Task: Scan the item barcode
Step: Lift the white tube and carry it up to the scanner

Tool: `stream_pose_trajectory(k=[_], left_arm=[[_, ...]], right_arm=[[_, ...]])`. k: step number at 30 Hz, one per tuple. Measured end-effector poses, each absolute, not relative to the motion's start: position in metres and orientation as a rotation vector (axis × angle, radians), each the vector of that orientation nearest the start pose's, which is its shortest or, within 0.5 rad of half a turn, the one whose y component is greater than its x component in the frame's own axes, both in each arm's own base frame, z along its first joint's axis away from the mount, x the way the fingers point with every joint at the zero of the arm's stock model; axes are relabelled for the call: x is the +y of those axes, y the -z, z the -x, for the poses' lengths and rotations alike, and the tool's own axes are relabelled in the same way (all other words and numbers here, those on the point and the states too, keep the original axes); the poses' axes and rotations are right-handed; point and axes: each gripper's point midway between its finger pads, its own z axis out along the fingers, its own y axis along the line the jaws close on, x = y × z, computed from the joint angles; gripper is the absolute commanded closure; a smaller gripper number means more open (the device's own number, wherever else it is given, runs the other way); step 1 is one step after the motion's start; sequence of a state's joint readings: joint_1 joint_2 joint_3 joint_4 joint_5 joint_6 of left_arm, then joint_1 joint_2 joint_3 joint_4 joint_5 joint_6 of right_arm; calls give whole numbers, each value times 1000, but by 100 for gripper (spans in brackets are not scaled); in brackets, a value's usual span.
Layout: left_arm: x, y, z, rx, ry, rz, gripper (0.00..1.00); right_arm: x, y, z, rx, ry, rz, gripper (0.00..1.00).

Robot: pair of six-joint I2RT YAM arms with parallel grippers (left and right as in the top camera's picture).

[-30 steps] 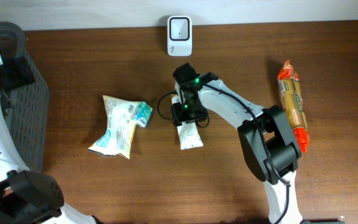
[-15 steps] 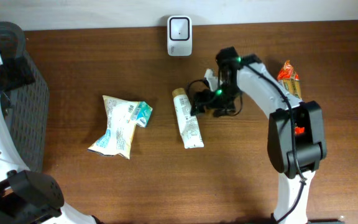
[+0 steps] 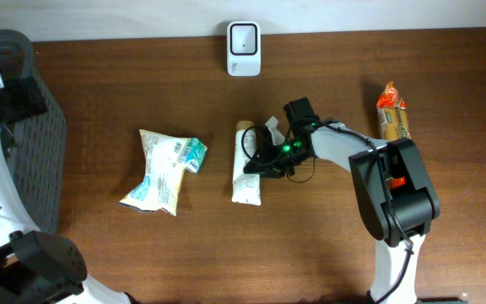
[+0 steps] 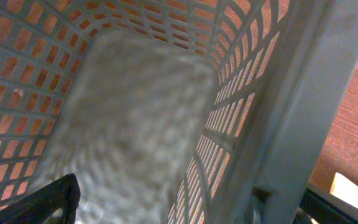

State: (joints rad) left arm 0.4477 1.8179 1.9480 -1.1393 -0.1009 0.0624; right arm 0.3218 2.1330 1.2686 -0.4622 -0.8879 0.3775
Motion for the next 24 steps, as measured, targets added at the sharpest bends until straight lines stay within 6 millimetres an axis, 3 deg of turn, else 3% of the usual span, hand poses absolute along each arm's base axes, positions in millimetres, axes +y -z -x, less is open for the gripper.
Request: stream_pose_trajectory(k=[7, 11, 13, 15, 16, 17, 19, 20, 24], left_arm=[[210, -253, -398, 2550, -317, 536, 1], [210, -253, -398, 2550, -317, 536, 1], [211, -253, -398, 2549, -317, 536, 1], [210, -253, -398, 2550, -316, 536, 1], [210, -253, -398, 2550, -317, 536, 1], [210, -253, -398, 2550, -316, 536, 1], [210, -253, -398, 2550, -316, 536, 1], [210, -253, -398, 2550, -316, 536, 1], [210, -253, -398, 2550, -317, 536, 1]], right_arm=[[261, -19, -348, 2870, -1456, 105, 96], [245, -35, -344, 2909, -1265, 201, 96], [243, -69, -350, 2818, -1204, 321, 96], [245, -129, -359, 2636, -1171, 444, 96], [245, -148, -359, 2580, -1165, 476, 96], [245, -192, -356, 2456, -1158, 534, 96], [244, -236, -344, 2335, -1163, 589, 96], [242, -251, -338, 2303, -1165, 592, 96], [242, -272, -328, 2266, -1204, 578, 96]])
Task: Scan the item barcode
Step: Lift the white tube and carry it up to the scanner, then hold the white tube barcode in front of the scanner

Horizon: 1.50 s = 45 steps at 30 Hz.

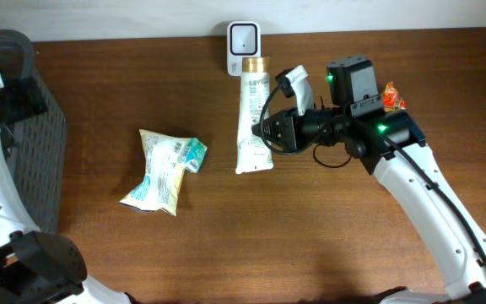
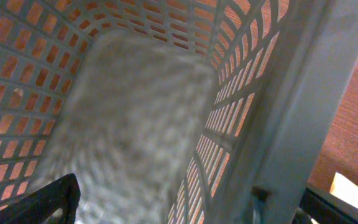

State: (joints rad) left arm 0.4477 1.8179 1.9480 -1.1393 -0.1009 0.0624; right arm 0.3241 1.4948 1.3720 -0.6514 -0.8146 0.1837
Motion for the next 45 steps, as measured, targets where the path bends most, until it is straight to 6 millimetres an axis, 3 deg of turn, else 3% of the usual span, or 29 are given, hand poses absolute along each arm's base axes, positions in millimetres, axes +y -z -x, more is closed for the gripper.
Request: stream_pose_trajectory(k=[5, 9, 10, 12, 17, 18, 23, 26, 31, 36, 40, 45], left_arm=[[210, -253, -398, 2550, -317, 536, 1], [210, -253, -398, 2550, -316, 536, 1], [210, -253, -398, 2550, -317, 536, 1], [211, -253, -398, 2549, -317, 536, 1], [210, -253, -398, 2550, -317, 536, 1], [211, -253, -398, 2549, -317, 536, 1], [211, -253, -399, 2549, -317, 536, 1], [211, -253, -398, 2549, -317, 536, 1], [210, -253, -398, 2550, -317, 536, 1], [210, -253, -398, 2550, -316, 536, 1], [210, -253, -398, 2550, -316, 536, 1], [210, -253, -398, 2550, -317, 536, 1]], right_arm=[[245, -277, -321, 2295, -1292, 525, 96], [247, -295, -320, 2265, -1315, 536, 96], [244, -291, -321, 2292, -1278, 522, 96], [227, -265, -327, 2416, -1080, 446, 96], [188, -210, -379, 2523, -405, 402, 96], [181, -207, -388, 2550, -299, 413, 96], [181, -232, -486, 2385, 166, 497, 96], [194, -221, -527, 2230, 422, 635, 96], [205, -184, -572, 2098, 604, 777, 96], [209, -197, -617, 1851, 808, 819, 96], [211, -196, -634, 1735, 946, 856, 96], [212, -168, -648, 1651, 1098, 964, 96]])
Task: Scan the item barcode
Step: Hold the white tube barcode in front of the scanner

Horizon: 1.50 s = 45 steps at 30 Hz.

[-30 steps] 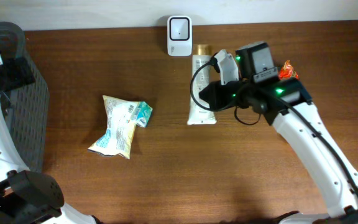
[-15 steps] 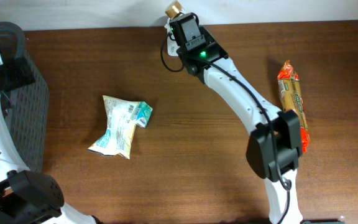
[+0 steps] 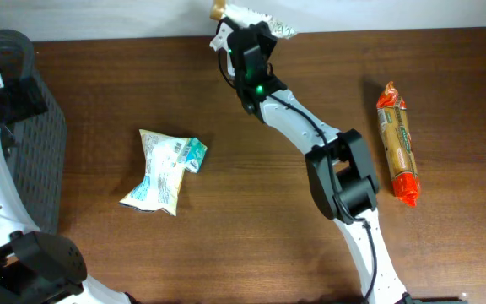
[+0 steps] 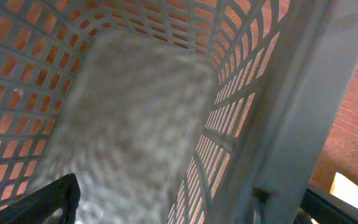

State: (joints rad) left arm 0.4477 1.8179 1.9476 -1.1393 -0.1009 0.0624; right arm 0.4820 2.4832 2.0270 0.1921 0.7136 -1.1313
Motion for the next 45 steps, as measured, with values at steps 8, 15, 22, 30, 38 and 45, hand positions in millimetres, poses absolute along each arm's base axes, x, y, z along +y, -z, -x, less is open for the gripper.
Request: stream_pose_trajectory(k=[8, 15, 22, 30, 38, 45], left_arm=[[210, -253, -398, 2550, -317, 536, 0], [210, -253, -398, 2550, -317, 536, 1], [210, -253, -398, 2550, -317, 536, 1], [210, -253, -398, 2550, -317, 536, 1], [210, -253, -398, 2550, -317, 536, 1], [210, -253, -398, 2550, -316, 536, 1]], right_arm=[[191, -146, -658, 1650, 1184, 990, 96], [173, -122, -664, 1672, 1233, 1087, 96], [186, -113, -664, 1628, 1242, 1141, 96], [213, -117, -658, 1567, 1243, 1193, 96], [200, -122, -645, 1703, 1196, 1151, 96], [157, -216, -520, 2233, 705, 931, 96]])
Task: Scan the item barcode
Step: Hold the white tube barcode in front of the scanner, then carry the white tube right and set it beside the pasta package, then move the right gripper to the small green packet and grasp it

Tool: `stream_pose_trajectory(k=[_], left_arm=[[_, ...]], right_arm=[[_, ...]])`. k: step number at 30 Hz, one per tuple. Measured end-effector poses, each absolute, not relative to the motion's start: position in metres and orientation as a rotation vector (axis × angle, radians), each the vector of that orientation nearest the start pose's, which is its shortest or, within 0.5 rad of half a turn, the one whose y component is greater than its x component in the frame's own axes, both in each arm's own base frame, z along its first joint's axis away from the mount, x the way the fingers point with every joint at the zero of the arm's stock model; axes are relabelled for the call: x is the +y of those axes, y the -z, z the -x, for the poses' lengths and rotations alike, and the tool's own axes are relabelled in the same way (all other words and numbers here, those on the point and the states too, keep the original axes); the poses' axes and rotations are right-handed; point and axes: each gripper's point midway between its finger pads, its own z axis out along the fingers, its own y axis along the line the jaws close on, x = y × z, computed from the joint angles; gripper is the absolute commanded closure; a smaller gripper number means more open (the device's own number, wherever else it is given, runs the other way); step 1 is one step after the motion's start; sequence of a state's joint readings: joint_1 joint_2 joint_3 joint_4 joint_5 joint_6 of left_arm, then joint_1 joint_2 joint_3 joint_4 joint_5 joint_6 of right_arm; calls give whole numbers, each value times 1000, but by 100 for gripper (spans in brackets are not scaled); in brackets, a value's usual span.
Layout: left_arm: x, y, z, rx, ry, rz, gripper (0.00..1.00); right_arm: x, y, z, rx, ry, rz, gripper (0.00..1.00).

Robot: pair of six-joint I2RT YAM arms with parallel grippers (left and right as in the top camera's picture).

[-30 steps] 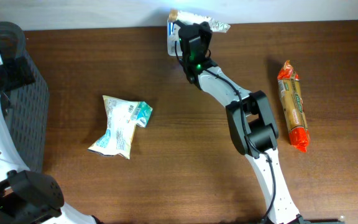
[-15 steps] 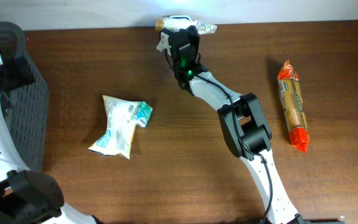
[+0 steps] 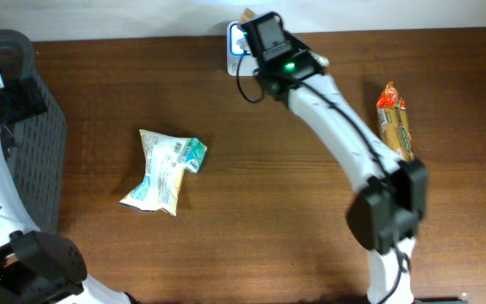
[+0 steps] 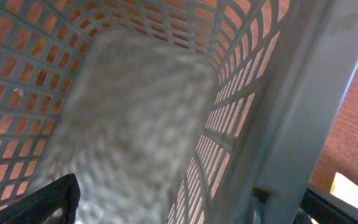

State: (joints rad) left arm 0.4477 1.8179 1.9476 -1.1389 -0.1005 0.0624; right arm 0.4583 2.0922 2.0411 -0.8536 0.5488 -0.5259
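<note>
The white barcode scanner [image 3: 235,40] stands at the table's back edge, half covered by my right arm. My right gripper [image 3: 256,24] hovers right over it; its fingers are hidden under the black wrist block. Of the white tube only the tan cap end [image 3: 247,13] shows, poking out behind the scanner, so the gripper appears shut on the tube. My left gripper [image 4: 191,213] is open and holds nothing, its black fingers [image 4: 48,198] set wide apart astride the wall of the grey basket [image 4: 291,106].
A white and green snack bag [image 3: 165,169] lies left of the middle. An orange packet [image 3: 394,122] lies at the right, beside my right arm. The grey basket [image 3: 36,143] fills the left edge, with my left arm over it.
My right wrist has shifted a little right and turned over the scanner. The tube showed its cap and crimped end on either side then; now only the cap shows. The left arm is unchanged.
My right gripper was at the white tube lying mid-table. Then it held the tube off the table, cap by the scanner. Later it held the tube at the back edge over the scanner, where it remains, turned. The left gripper stayed open in the basket.
</note>
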Motion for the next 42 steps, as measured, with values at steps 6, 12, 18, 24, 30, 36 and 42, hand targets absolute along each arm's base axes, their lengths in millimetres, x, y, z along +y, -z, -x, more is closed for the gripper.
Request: stream_pose_trajectory(k=[6, 12, 18, 24, 30, 36, 42], left_arm=[[211, -253, -399, 2549, -317, 536, 1], [210, -253, -398, 2550, -317, 536, 1], [210, -253, -398, 2550, -317, 536, 1], [211, -253, -399, 2549, -317, 536, 1], [210, -253, -398, 2551, -317, 536, 1], [210, -253, -398, 2550, -317, 536, 1], [210, -253, -398, 2550, -317, 536, 1]], right_arm=[[80, -142, -419, 2919, 424, 466, 96], [-2, -40, -360, 3235, 441, 140, 92], [-45, -25, -344, 3292, 351, -69, 20], [39, -74, -384, 3193, -76, 182, 2], [200, -119, -439, 2795, -576, 395, 27], [320, -92, -425, 2781, -853, 298, 41], [388, -47, -401, 2814, -941, 287, 58]])
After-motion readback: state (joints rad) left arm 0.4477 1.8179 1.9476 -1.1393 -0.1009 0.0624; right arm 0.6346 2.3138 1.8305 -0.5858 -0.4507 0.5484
